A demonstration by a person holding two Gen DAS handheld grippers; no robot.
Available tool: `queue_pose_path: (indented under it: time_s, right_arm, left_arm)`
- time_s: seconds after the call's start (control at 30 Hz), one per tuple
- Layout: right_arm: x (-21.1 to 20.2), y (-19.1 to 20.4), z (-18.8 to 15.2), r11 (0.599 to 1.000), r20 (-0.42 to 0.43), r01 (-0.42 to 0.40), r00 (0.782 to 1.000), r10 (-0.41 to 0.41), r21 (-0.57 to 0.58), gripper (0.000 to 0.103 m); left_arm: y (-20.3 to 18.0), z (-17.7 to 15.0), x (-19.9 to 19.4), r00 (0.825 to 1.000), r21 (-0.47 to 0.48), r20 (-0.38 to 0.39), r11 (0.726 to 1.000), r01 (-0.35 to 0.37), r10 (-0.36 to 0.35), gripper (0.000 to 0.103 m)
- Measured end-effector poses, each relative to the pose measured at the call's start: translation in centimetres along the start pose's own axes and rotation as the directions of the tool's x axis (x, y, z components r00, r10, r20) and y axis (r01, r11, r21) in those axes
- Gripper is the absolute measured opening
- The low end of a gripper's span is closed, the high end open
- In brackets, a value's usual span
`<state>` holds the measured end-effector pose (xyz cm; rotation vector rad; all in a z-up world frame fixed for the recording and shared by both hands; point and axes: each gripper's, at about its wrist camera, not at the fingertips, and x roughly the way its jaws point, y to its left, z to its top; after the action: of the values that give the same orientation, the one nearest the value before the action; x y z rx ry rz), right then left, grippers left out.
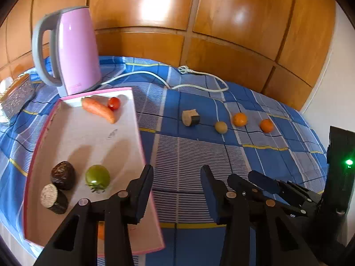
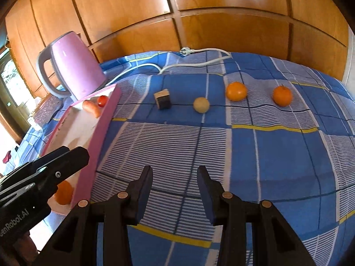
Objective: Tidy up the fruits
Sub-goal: 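Withdraw both open tools from the tray toward the remaining produce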
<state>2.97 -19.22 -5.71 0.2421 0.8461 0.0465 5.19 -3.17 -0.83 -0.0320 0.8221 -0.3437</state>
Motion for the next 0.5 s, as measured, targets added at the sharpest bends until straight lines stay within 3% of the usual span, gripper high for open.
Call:
queue_pose_path:
  time_s: [0.4, 0.5]
  right_arm:
    - [1.4, -1.9, 2.1, 0.999, 0.013, 0.040, 0.999, -0.040, -0.004, 0.042]
    - [1.8, -2.0, 2.9, 0.999, 0.024, 0.046, 0.999, -0.045, -0.019, 0.042]
  left_arm:
    - [-1.0, 0.9, 2.2, 0.999, 0.003, -0.028, 1.000, 0.024, -0.024, 0.037]
    - [-1.2, 1.6, 2.9, 0.999, -0.001, -0.035, 0.999, 0.039, -0.039, 0.031]
